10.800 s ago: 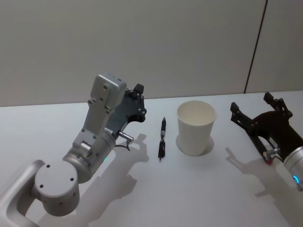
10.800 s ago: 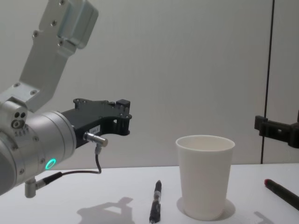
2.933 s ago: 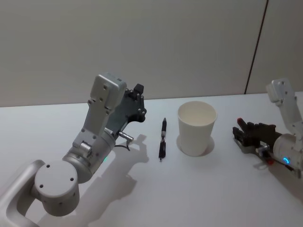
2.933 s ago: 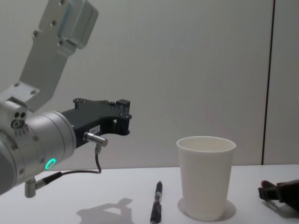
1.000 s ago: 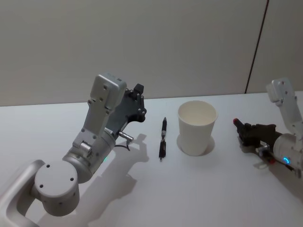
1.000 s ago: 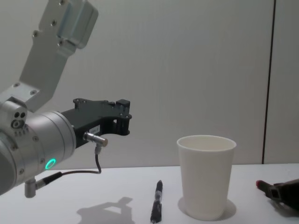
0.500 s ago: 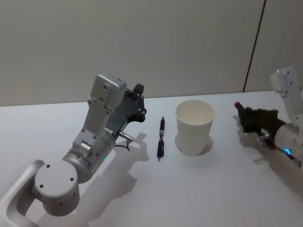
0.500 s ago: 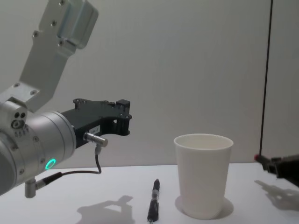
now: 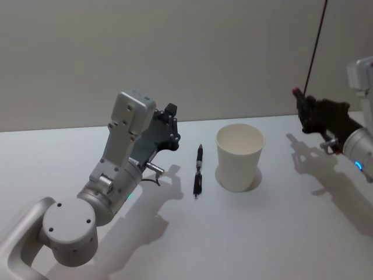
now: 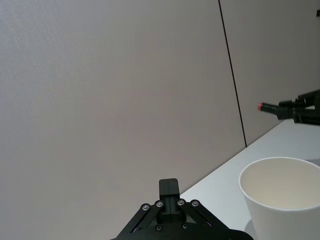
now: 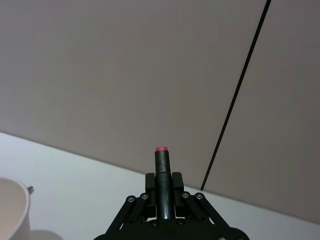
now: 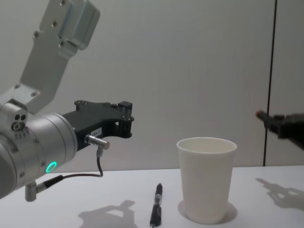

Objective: Place the pen into the pen holder.

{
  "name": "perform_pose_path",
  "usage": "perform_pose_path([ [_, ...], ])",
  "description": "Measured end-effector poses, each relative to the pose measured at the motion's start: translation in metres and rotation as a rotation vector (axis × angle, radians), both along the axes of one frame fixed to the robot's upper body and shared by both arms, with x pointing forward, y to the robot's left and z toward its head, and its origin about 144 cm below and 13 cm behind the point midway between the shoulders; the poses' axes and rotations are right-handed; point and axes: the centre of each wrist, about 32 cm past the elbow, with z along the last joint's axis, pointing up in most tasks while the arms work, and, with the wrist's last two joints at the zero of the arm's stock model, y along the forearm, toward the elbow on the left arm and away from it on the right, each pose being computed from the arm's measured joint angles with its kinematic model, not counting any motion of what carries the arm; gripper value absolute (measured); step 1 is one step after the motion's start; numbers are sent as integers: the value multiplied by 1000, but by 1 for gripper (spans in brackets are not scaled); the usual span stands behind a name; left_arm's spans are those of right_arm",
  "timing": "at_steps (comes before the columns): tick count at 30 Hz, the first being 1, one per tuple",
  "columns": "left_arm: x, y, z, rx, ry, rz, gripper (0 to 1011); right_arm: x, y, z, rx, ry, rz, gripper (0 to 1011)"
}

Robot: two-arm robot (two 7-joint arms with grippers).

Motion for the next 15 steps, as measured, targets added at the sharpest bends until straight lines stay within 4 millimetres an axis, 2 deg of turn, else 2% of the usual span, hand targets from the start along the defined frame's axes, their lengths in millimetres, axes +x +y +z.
perform_pose_path([
  [15, 0, 0, 0, 0, 0, 0, 0, 4, 1, 28, 28, -236, 13, 185],
])
